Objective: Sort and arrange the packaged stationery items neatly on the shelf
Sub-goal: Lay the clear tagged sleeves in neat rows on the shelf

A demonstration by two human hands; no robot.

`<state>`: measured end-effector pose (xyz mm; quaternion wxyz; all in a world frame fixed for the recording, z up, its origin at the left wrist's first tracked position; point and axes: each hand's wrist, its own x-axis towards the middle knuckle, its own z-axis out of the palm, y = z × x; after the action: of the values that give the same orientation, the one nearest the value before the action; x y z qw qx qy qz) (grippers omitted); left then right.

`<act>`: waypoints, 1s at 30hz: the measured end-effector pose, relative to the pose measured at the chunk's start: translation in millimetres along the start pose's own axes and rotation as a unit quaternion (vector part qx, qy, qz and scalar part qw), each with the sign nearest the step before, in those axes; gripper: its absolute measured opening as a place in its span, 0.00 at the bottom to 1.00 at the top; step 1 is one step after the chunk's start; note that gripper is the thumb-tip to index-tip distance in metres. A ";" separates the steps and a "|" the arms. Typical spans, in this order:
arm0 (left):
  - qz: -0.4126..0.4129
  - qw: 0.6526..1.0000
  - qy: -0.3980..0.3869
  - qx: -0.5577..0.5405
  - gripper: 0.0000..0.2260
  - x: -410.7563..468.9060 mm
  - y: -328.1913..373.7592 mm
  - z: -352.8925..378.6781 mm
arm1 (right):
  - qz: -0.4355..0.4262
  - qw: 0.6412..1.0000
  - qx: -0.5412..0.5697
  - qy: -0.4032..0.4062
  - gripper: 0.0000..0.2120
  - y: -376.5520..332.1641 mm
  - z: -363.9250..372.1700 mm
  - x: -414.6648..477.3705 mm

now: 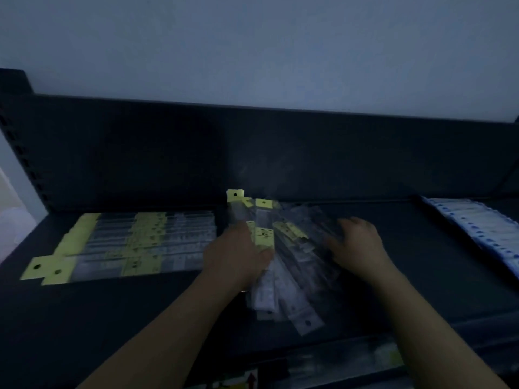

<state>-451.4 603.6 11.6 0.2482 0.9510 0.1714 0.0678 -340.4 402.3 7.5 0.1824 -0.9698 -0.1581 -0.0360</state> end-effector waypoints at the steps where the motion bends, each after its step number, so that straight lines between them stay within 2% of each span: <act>1: -0.005 1.000 0.004 0.006 0.21 -1.1 0.5 0.3 | 0.044 0.999 -0.007 -0.031 0.18 5.6 -1.8 4.5; 3: -0.017 0.999 0.017 0.021 0.23 -5.7 2.4 0.9 | 0.070 0.994 0.020 -0.078 0.18 9.7 -0.4 8.1; 7: -0.009 0.998 0.028 0.057 0.31 -10.9 4.2 8.0 | 0.009 0.994 0.085 -0.061 0.15 1.4 6.1 5.7; 11: -0.018 1.000 -0.003 0.019 0.34 -13.2 5.7 6.2 | -0.008 0.981 0.164 -0.105 0.11 -17.6 8.5 -3.7; 13: -0.021 1.000 0.002 -0.009 0.35 -12.8 5.1 3.8 | -0.003 0.974 0.194 -0.117 0.13 -24.4 9.4 -6.9; 17: -0.019 0.999 0.000 -0.048 0.32 -14.5 2.6 2.2 | 0.044 0.960 0.240 -0.139 0.17 -31.7 4.1 -5.1; 19: -0.022 0.999 0.019 -0.045 0.31 -14.4 2.3 1.8 | 0.061 0.947 0.271 -0.164 0.15 -31.7 0.4 -5.0; 21: -0.011 0.998 0.060 -0.025 0.25 -10.1 8.2 2.7 | 0.070 0.945 0.274 -0.166 0.13 -30.3 -2.1 -6.7; 23: 0.011 0.996 0.085 -0.008 0.16 -2.0 22.3 4.4 | 0.070 0.940 0.292 -0.160 0.18 -27.9 -1.4 -8.7; 24: 0.015 0.996 0.083 0.001 0.14 3.0 31.0 6.3 | 0.076 0.936 0.305 -0.160 0.19 -26.8 -0.3 -9.8; 30: -0.003 0.992 0.059 0.115 0.17 35.8 63.2 25.3 | 0.100 0.935 0.326 -0.100 0.15 -13.1 -0.5 -19.7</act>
<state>-394.1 553.4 22.5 0.1271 0.9669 0.1957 0.1030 -363.3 407.9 9.9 0.4746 -0.8663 -0.0810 0.1329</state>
